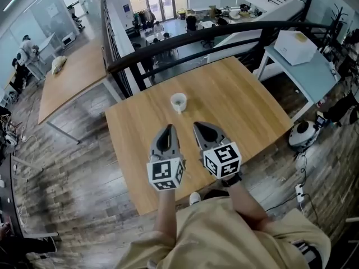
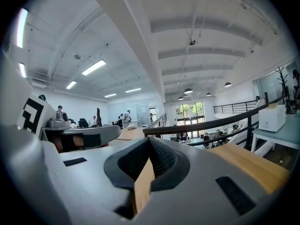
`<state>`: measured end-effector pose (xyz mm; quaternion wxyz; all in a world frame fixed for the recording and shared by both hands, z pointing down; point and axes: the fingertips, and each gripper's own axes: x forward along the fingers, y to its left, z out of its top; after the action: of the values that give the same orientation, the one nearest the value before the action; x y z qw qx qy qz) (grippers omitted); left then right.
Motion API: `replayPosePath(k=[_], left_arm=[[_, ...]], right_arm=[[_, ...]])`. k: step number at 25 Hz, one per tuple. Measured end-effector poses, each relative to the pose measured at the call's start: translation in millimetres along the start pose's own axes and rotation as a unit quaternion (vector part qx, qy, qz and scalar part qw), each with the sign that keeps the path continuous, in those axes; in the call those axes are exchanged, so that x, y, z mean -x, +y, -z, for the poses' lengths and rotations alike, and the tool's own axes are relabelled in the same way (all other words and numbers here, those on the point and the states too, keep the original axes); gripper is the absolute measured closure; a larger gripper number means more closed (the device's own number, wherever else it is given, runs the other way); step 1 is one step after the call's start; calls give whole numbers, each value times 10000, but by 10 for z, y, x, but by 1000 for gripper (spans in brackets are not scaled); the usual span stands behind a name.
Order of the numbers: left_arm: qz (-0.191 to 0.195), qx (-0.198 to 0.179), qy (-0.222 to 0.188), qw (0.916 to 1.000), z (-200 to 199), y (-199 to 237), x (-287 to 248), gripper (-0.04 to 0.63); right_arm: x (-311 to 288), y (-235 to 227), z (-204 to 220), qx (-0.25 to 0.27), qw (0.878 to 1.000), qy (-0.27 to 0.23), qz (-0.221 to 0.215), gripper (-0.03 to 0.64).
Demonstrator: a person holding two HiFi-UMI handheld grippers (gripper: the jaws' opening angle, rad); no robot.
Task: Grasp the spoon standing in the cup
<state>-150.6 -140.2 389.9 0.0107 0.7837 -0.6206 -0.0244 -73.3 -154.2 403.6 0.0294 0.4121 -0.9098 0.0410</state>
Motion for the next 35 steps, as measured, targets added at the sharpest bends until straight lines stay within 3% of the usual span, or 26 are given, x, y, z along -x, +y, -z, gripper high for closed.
replayPosePath(k=[9, 20, 29, 31, 33, 35], left_arm=[[92, 40, 279, 9996, 240, 79, -613, 584], [-164, 213, 597, 9979, 743, 228, -1347, 584], [-434, 371, 921, 9941, 1105, 523, -1702, 584], [-479, 391, 970, 9934, 1172, 606, -1764, 584], [-521, 406, 1042, 9924, 1242, 677, -1818, 584], [-555, 450, 1131, 9910, 1316, 731, -1870, 584]], right_arm=[[-503, -522, 123, -113, 9998, 140, 118, 606], [-1313, -909, 956, 406, 9904, 1082, -753, 606], [-1927, -1155, 1530, 1166, 9704, 1532, -1458, 604], [-2075, -1184, 1677, 1442, 9622, 1632, -1637, 599], [-2207, -1193, 1816, 1764, 9510, 1762, -1828, 530], [-2316, -1187, 1952, 2079, 9392, 1855, -2008, 522]])
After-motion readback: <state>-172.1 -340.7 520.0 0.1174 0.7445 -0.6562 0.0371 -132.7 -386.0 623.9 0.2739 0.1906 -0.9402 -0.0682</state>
